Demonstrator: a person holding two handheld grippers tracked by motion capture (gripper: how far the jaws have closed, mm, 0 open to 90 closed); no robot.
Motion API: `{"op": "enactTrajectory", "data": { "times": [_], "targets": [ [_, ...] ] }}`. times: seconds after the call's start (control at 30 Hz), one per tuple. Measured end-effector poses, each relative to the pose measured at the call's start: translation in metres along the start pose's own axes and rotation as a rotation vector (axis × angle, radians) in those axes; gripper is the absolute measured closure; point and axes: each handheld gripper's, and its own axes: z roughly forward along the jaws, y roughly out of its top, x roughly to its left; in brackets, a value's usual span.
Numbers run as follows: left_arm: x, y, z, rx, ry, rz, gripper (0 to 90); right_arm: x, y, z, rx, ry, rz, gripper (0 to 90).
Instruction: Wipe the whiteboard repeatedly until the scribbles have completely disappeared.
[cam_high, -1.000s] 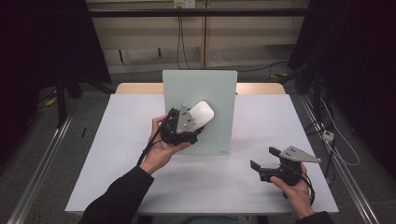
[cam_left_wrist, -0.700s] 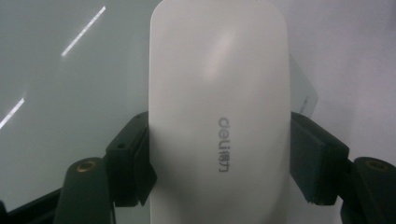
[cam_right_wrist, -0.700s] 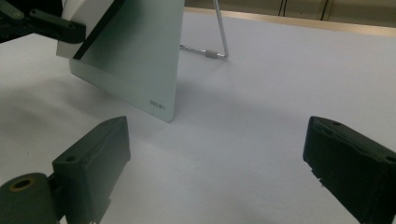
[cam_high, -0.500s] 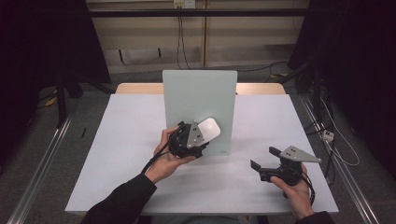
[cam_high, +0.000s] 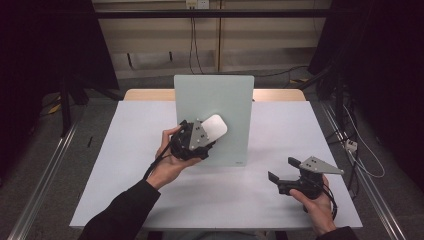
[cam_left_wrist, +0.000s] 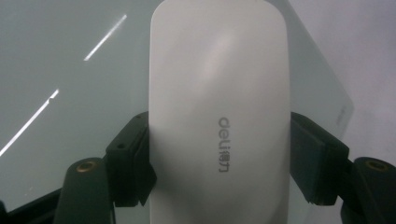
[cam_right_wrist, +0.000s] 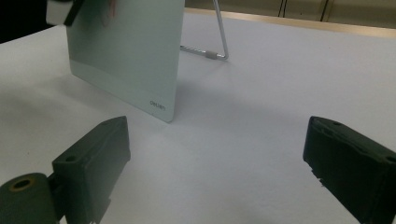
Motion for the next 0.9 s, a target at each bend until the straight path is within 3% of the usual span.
{"op": "enactTrajectory", "data": {
  "times": [0.2, 0.33, 0.43, 0.63, 0.9],
  "targets": [
    [-0.029, -0.018, 0.014, 0.055, -0.081, 0.034, 30.9, 0.0, 0.0, 0.0, 0.0, -0.001, 0.001, 7.3],
    [-0.038, -0.023, 0.018, 0.078, -0.105, 0.048, 30.9, 0.0, 0.0, 0.0, -0.001, -0.001, 0.003, 7.3],
    [-0.035, -0.021, 0.018, 0.079, -0.118, 0.037, 31.0, 0.0, 0.0, 0.0, -0.001, -0.001, 0.001, 7.3],
    [-0.026, -0.009, 0.016, 0.046, -0.093, 0.005, 31.0, -0.001, 0.001, 0.0, -0.004, -0.002, 0.005, 7.3],
    [0.001, 0.017, 0.007, -0.015, -0.041, -0.06, 31.0, -0.002, 0.0, -0.001, -0.005, -0.003, 0.008, 7.3]
  ]
}}
